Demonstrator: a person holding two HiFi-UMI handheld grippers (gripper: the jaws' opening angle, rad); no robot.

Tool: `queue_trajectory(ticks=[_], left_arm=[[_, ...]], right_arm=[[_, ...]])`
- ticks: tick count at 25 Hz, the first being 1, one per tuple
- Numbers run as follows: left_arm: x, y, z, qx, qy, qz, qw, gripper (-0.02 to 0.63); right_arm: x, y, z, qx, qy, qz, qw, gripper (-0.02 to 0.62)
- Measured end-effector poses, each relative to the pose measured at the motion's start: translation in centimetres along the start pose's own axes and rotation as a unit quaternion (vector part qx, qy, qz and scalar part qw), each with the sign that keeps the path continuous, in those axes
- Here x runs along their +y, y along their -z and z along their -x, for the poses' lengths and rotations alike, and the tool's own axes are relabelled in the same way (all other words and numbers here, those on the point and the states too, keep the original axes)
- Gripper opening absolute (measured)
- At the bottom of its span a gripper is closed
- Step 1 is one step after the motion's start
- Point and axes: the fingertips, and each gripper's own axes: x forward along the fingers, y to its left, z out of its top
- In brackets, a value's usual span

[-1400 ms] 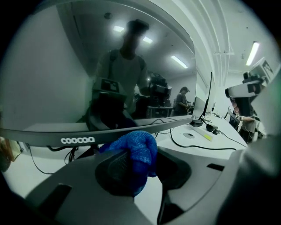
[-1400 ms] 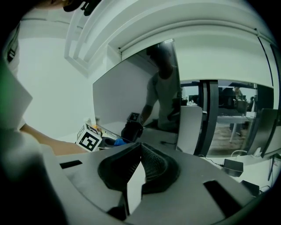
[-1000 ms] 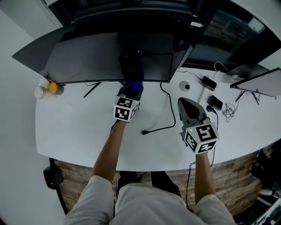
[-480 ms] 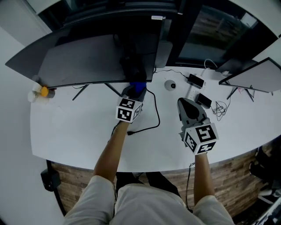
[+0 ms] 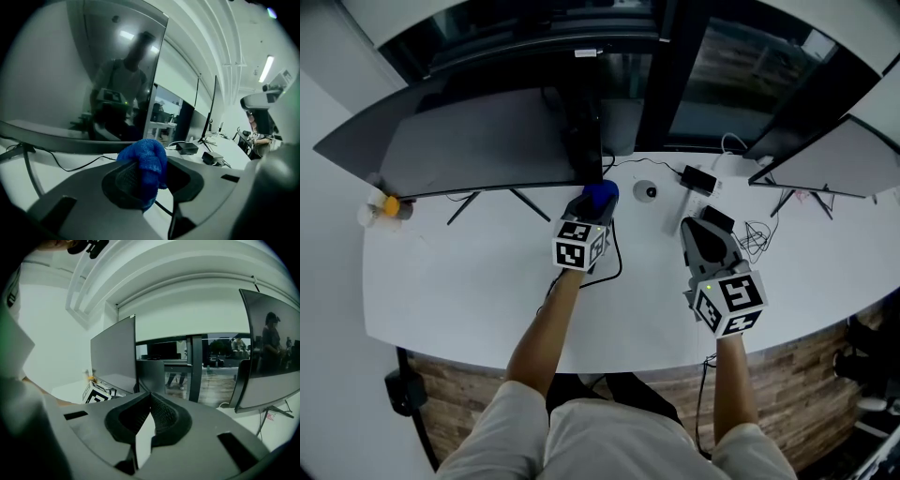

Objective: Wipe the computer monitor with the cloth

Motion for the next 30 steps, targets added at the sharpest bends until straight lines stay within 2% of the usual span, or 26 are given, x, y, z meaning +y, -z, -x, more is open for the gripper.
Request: queue_trajectory(ticks=[3, 6, 13, 19, 30], left_arm=[[-0.9, -0.3, -0.3, -0.003, 0.012, 0.002, 0.9999, 0.127], [-1.9, -1.8, -0.5, -0.021, 0.015, -0.015, 0.9996, 0.126], [-2.7, -9.1, 1.6, -0.093, -0.033, -0.034, 0.9946, 0.123], [-3.6, -15.7, 4.3, -0.133, -0.051, -0.057, 0.9881, 0.123], [-5.9, -27.2, 9.3, -0.203, -0.051, -0.102, 0.9724, 0.123]], right_arm=[[-0.4, -0.3, 0.9, -0.006, 0.001, 0.002, 1.0, 0.015], [-0.8, -0.5, 1.6, -0.008, 0.003, 0.004, 1.0, 0.015], [-0.9, -2.3, 3.5, -0.019, 0.001, 0.009, 1.0, 0.015], [-0.4, -6.3, 4.7, -0.046, -0.002, 0.017, 0.999, 0.015], [-0.3, -15.1, 7.4, -0.09, 0.023, 0.025, 0.995, 0.015]])
